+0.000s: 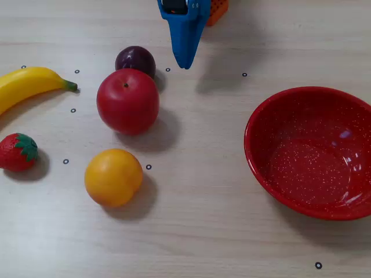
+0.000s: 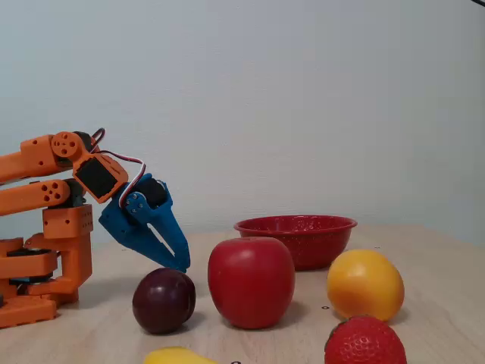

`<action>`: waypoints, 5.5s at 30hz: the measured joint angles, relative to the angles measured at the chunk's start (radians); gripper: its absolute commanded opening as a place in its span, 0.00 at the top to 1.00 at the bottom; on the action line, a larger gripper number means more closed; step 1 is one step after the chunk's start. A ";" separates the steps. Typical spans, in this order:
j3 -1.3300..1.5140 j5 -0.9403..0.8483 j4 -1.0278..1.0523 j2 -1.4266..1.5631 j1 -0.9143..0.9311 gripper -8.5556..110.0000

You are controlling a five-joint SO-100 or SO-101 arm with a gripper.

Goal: Put the banana in the red bowl.

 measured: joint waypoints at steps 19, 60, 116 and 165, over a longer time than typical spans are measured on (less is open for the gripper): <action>0.005 0.107 -0.067 -0.034 0.097 0.93; -2.132 1.514 0.466 -2.062 -0.845 0.69; -2.243 2.278 0.202 -2.526 -0.989 0.90; -2.160 1.002 0.730 -1.634 0.273 0.93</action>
